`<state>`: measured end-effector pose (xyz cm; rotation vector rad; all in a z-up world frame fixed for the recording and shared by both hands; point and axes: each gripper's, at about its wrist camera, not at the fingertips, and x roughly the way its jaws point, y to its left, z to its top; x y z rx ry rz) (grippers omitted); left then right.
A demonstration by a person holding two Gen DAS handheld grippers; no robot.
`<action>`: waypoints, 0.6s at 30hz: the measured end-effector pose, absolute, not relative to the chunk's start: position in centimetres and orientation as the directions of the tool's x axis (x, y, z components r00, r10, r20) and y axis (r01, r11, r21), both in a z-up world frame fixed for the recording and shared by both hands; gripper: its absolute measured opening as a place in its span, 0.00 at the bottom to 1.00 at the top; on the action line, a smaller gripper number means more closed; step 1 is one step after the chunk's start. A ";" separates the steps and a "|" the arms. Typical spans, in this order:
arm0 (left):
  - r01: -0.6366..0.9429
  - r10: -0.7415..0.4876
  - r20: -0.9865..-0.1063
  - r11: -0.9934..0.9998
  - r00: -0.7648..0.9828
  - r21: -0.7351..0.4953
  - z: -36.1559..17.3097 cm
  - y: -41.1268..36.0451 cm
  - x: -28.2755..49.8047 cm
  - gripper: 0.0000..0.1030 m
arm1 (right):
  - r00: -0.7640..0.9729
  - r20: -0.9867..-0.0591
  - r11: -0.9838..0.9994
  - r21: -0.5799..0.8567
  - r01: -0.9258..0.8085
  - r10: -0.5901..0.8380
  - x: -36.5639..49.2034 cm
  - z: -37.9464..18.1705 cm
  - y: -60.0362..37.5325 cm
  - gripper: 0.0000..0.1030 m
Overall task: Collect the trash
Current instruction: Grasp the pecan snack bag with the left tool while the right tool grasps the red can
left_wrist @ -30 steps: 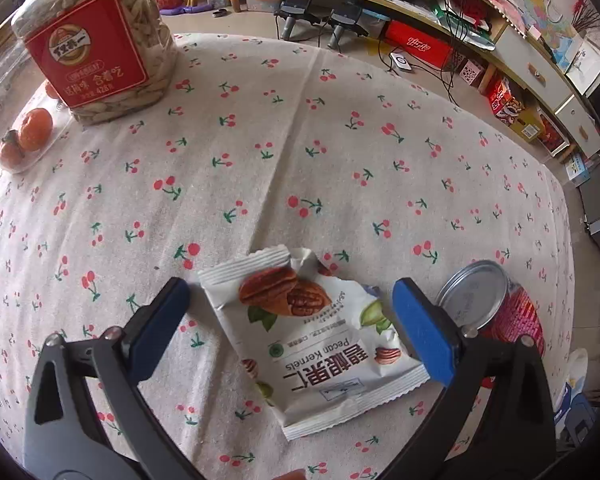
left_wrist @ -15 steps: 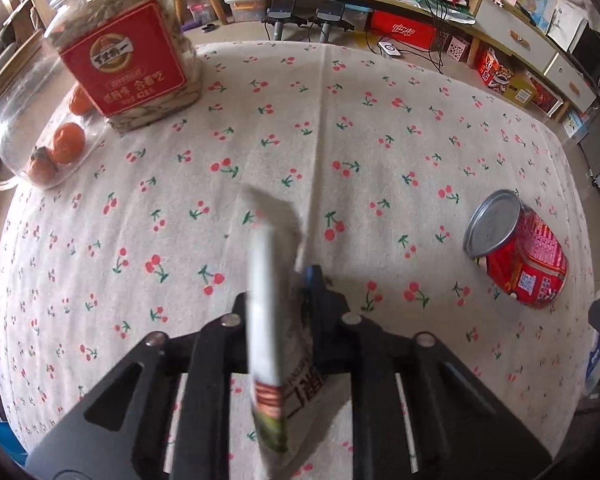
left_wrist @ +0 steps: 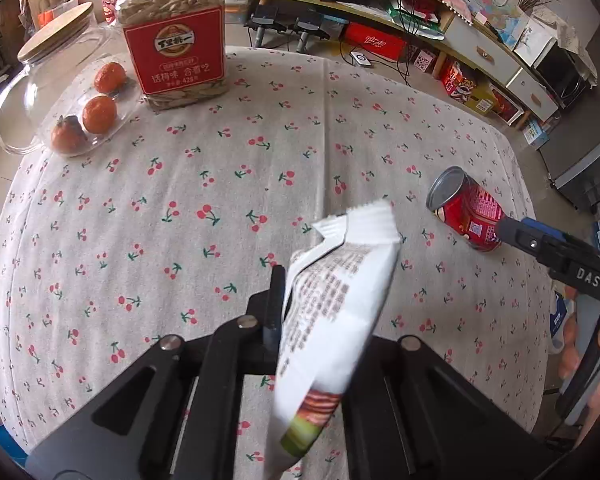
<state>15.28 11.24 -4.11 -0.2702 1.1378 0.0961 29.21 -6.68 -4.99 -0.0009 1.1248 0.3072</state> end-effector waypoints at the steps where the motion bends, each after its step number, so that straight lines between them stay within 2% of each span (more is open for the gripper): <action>1: -0.205 -0.071 -0.904 0.964 0.421 -0.171 -4.1 11.5 15.2 0.06 | 0.383 -0.895 0.952 0.125 -0.281 0.231 29.5 -5.1 -6.1 0.85; 8: -0.172 -0.110 -0.896 0.964 0.430 -0.201 -3.8 12.4 14.4 0.06 | 0.343 -0.935 0.853 -0.100 -0.512 0.096 30.6 -7.6 -1.2 0.89; 11: -0.166 -0.109 -0.894 0.966 0.434 -0.199 -3.7 13.0 13.9 0.06 | 0.356 -0.934 0.825 -0.175 -0.538 0.034 31.0 -8.7 -0.2 0.89; 18: -0.170 -0.106 -0.898 0.966 0.427 -0.195 -4.0 14.0 13.4 0.06 | 0.363 -0.932 0.813 -0.212 -0.542 -0.002 31.9 -9.9 0.4 0.87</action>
